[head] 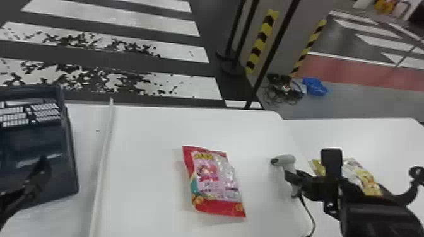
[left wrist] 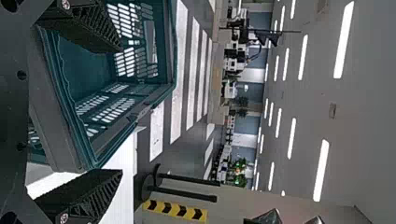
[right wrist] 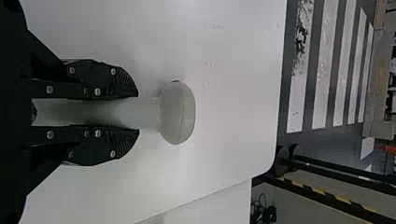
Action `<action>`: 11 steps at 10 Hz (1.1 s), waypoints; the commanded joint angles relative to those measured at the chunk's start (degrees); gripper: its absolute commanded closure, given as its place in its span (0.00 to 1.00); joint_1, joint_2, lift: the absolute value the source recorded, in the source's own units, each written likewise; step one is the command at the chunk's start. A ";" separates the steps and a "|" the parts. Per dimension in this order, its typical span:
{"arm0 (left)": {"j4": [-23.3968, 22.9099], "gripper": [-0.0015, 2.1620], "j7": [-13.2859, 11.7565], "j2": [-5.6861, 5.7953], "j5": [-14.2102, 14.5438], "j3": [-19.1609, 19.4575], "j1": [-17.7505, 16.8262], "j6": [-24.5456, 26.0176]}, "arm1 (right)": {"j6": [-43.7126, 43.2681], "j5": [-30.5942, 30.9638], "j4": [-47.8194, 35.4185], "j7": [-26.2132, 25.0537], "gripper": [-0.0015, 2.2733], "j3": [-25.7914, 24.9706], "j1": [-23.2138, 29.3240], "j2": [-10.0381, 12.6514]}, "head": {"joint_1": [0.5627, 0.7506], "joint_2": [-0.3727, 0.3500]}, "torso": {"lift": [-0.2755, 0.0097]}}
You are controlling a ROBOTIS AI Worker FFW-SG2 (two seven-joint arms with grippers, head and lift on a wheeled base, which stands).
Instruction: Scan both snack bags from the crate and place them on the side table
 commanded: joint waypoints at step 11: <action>-0.03 0.04 0.00 0.64 0.79 -0.25 -0.44 0.00 | 38.65 -2.20 -44.65 -0.10 0.99 3.45 13.79 9.75 | 0.70 0.25 | 0.63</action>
